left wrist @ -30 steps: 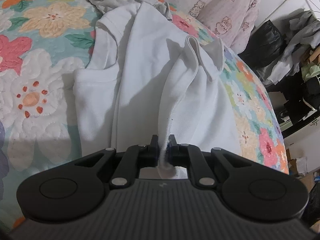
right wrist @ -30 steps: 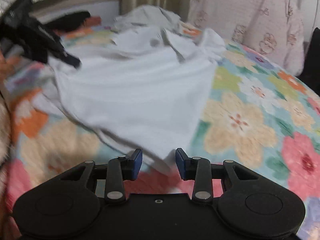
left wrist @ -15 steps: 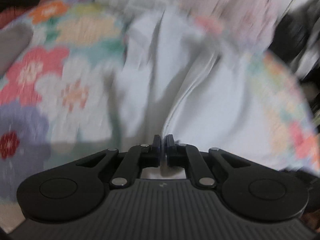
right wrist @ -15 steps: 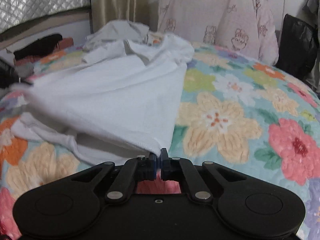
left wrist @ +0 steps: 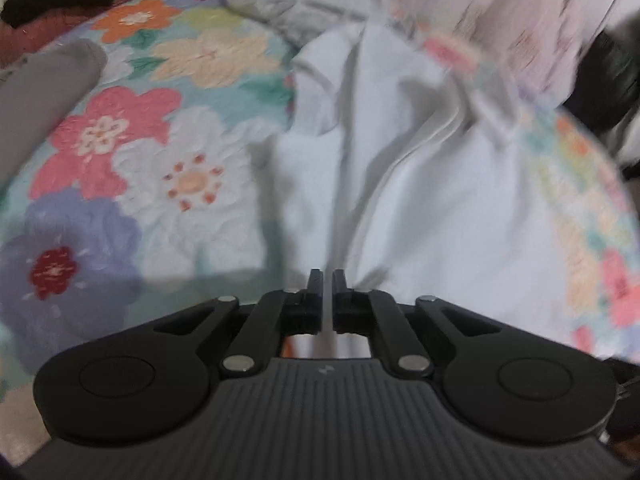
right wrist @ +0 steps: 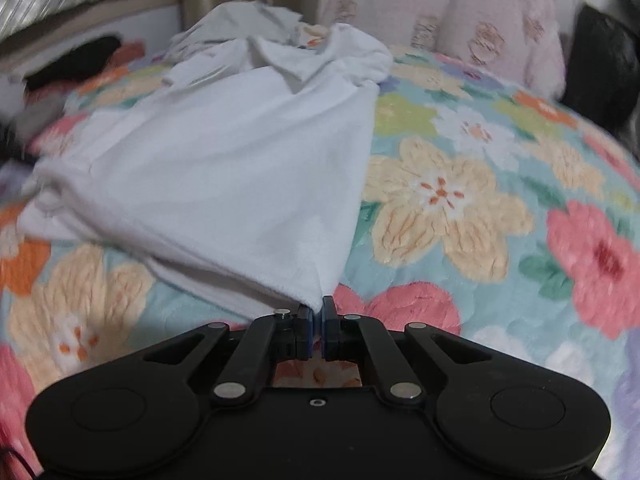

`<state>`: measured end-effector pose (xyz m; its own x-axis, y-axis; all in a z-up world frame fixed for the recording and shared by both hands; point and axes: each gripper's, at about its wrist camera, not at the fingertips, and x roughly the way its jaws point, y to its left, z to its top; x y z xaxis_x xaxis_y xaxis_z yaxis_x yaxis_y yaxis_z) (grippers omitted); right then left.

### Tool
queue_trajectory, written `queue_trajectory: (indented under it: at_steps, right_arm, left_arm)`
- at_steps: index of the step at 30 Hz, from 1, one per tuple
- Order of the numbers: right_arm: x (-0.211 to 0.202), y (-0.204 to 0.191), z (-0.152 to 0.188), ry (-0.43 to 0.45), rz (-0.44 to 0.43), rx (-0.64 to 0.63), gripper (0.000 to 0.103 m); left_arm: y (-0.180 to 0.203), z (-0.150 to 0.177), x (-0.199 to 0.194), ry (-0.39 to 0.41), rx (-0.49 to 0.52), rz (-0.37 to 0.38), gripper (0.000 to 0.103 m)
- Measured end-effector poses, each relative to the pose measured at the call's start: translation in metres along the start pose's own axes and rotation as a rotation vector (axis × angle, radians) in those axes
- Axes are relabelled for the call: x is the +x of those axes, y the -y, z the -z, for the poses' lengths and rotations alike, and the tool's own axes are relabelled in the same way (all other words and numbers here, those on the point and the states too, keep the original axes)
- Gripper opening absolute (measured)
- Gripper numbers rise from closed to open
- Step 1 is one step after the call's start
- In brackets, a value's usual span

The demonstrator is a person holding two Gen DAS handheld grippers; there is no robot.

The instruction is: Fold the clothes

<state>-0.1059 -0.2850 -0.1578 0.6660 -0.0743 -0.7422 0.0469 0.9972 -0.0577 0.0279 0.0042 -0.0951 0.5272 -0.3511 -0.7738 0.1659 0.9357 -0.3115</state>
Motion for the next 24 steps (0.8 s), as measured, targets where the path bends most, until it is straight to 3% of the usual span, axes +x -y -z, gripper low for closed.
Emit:
queue_trajectory:
  at_steps: [4,6,9,12,14,16,20,22,24]
  right_arm:
    - [-0.023,-0.013,-0.018,-0.045,0.012,-0.064,0.011]
    - [-0.043,-0.020,-0.027,0.006,-0.025,-0.102,0.015]
    - [-0.065,-0.026,-0.043,0.084,-0.206,-0.095,0.020]
    - [-0.050,-0.032,-0.060,0.072,-0.423,-0.040,0.036]
    - [-0.027,-0.045,-0.071,0.049,-0.488,-0.017,0.038]
    - [-0.001,-0.059,-0.080,0.033,-0.539,0.002,0.052]
    - [0.050,-0.093,-0.089,-0.074,-0.627,0.039,0.053]
    - [0.050,-0.112,-0.085,-0.055,-0.665,0.019,0.043]
    - [0.039,-0.128,-0.077,-0.015,-0.687,-0.041,0.043]
  left_arm:
    - [0.000,0.001,0.001,-0.005,-0.006,0.039,0.005]
    - [0.003,0.002,0.008,-0.032,-0.016,0.053,0.007]
    - [0.006,0.002,0.021,-0.081,-0.027,0.057,0.008]
    - [0.007,0.003,0.028,-0.108,-0.021,0.048,0.010]
    - [0.006,0.003,0.030,-0.116,-0.014,0.039,0.016]
    - [0.005,0.005,0.030,-0.127,-0.012,0.023,0.027]
    - [-0.002,0.004,0.028,-0.127,-0.046,0.033,0.029]
    - [-0.007,0.002,0.021,-0.099,-0.074,0.063,0.029]
    - [-0.012,0.001,0.015,-0.073,-0.098,0.094,0.029]
